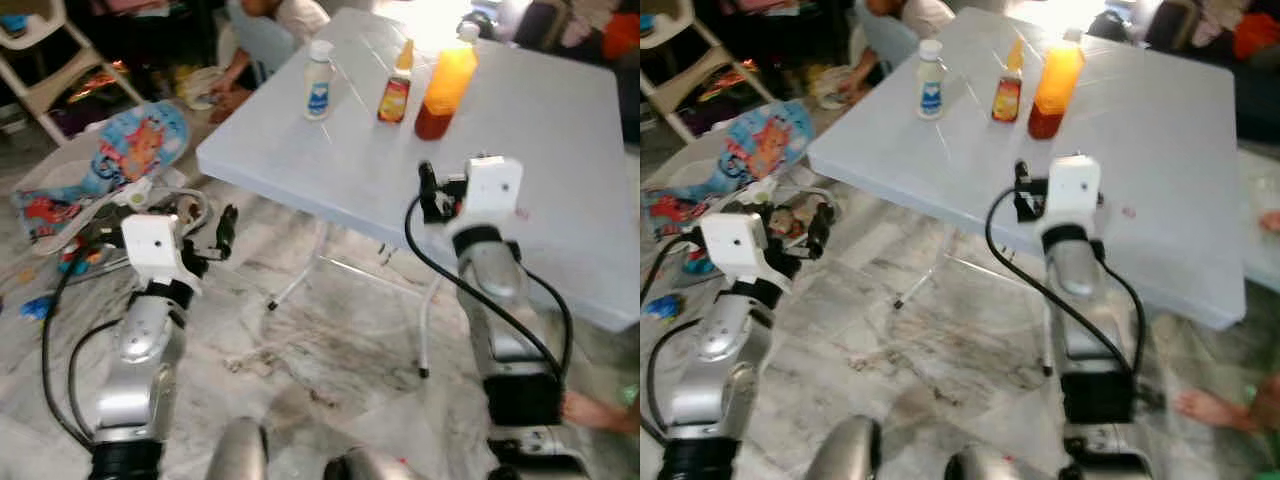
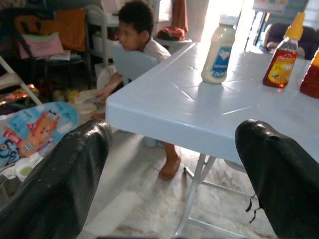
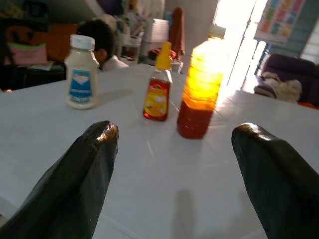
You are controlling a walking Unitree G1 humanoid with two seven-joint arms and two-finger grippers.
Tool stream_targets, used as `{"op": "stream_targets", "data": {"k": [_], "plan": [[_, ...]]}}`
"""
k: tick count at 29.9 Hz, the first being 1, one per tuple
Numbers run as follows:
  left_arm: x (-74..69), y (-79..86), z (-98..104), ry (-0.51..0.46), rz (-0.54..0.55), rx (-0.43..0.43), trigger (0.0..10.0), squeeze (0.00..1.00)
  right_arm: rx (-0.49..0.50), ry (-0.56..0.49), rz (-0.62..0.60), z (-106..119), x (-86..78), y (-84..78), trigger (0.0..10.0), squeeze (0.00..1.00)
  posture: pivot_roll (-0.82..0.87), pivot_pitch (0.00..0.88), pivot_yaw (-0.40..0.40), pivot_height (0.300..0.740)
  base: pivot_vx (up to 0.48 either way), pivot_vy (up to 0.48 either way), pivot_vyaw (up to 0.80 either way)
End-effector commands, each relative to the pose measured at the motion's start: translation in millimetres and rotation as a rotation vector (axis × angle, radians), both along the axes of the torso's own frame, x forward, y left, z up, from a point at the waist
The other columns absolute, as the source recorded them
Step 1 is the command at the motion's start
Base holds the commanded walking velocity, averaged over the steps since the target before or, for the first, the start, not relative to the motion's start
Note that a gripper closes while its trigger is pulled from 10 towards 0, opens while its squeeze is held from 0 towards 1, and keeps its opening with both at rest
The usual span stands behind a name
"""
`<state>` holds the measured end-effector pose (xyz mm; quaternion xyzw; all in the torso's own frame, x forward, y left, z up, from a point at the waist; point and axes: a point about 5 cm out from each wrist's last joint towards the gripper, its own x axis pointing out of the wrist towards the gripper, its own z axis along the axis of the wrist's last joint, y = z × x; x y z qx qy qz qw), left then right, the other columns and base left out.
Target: Restocking fridge
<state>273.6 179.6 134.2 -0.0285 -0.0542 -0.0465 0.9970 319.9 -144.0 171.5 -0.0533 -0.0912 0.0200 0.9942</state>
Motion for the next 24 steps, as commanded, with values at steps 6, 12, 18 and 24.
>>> {"op": "stream_targets", "data": {"k": [6, 12, 18, 24], "plan": [[-1.9, -7.0, 2, -0.01, -0.026, -0.004, 10.0, 0.0, -0.007, -0.004, -0.026, 0, -0.2, -8.3, 10.0, 0.0, 0.0, 0.106, -0.031, 0.74, 0.0, 0.0, -0.8], [-2.9, -8.5, 0, -0.001, -0.034, -0.004, 10.0, 0.0, 0.005, -0.017, -0.029, 0, -1.1, -6.5, 10.0, 0.0, 0.01, 0.106, -0.028, 0.74, 0.0, 0.0, -0.49], [-6.1, -13.2, -6, 0.019, -0.046, -0.011, 10.0, 0.0, 0.003, -0.012, -0.036, -2, -1.7, -8.4, 10.0, 0.0, 0.0, 0.11, -0.032, 0.74, 0.0, 0.0, 0.0], [-7.8, -16.8, -12, 0.034, -0.051, -0.026, 10.0, 0.0, 0.007, -0.005, -0.016, -5, -2.3, -2.2, 10.0, 0.0, 0.0, 0.11, -0.036, 0.74, 0.0, 0.0, 0.0]]}}
